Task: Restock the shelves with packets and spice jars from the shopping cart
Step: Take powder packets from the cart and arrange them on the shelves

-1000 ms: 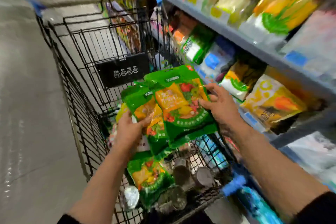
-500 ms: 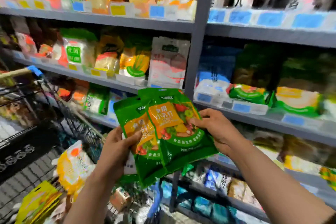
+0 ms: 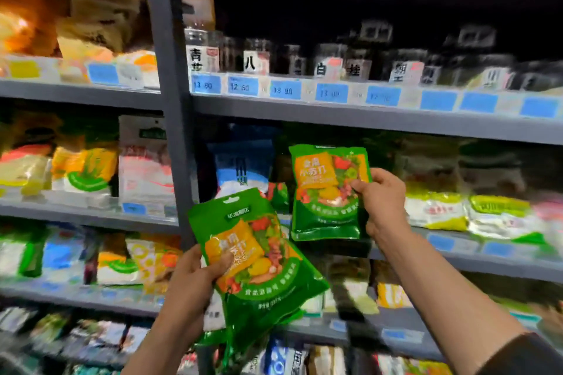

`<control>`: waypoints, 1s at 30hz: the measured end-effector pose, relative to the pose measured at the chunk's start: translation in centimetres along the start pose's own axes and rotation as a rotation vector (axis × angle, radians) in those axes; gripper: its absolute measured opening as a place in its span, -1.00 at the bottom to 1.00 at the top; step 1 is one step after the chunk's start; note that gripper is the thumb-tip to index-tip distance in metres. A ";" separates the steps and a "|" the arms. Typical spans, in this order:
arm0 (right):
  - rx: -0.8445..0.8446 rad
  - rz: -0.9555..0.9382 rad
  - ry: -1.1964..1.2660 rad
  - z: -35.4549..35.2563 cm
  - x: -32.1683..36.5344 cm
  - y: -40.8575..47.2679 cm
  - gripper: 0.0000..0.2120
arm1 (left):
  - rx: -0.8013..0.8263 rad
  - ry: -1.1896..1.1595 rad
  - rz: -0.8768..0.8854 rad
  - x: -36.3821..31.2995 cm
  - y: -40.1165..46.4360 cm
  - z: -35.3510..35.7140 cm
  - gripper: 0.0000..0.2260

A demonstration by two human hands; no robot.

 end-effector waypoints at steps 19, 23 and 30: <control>-0.148 -0.106 -0.555 9.9 -7.7 6.9 -0.84 | -0.043 0.056 -0.033 -1.0 1.9 -1.1 -0.78; -0.156 -0.493 -0.925 8.0 -7.8 5.5 -0.55 | -0.032 0.042 -0.054 -0.8 2.1 -1.5 -0.75; 0.392 -0.398 -1.319 8.7 -8.6 6.5 -0.34 | -0.021 0.013 -0.045 -0.4 1.9 -1.0 -0.76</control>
Point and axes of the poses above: each hand's wrist, its own y-axis towards the middle knuckle, its own z-axis out of the palm, x = y × z, the point moved 1 cm from there along y, towards the middle knuckle, and after that the axes turned 2 degrees about z, right-handed, at the moved point
